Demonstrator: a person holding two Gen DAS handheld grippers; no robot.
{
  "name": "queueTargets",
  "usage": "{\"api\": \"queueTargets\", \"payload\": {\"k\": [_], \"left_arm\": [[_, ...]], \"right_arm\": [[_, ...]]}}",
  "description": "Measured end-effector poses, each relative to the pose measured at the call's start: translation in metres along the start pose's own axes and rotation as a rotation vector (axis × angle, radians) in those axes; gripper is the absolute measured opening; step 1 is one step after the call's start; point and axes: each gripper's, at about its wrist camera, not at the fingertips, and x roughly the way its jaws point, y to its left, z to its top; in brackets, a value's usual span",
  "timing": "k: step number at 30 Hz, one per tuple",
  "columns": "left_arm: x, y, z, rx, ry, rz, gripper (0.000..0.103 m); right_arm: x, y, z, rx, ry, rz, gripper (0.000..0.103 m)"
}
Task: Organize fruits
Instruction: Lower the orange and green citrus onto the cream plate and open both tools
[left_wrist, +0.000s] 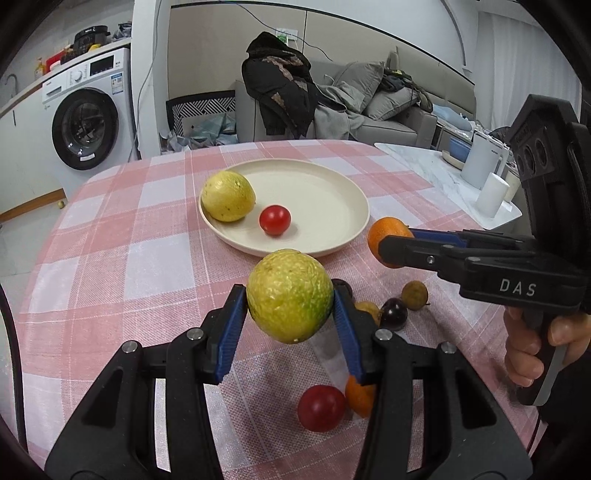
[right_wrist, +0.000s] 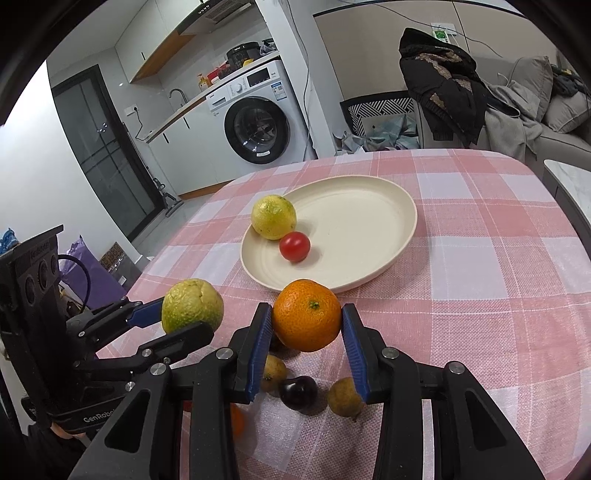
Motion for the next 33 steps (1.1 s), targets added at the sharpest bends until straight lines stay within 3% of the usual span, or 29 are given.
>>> {"api": "queueTargets", "payload": {"k": [16,33], "left_arm": [[-0.018,-0.005,0.033,0.006,-0.091,0.027,0.044],[0.000,-0.007,0.068,-0.003,-0.123,0.076,0.044]], "right_arm": [[-0.014,0.005,0.032,-0.019,-0.056,-0.007,0.039],[-0.005,-0.012,0.061,0.035,-0.070,-0.030,0.039]]}}
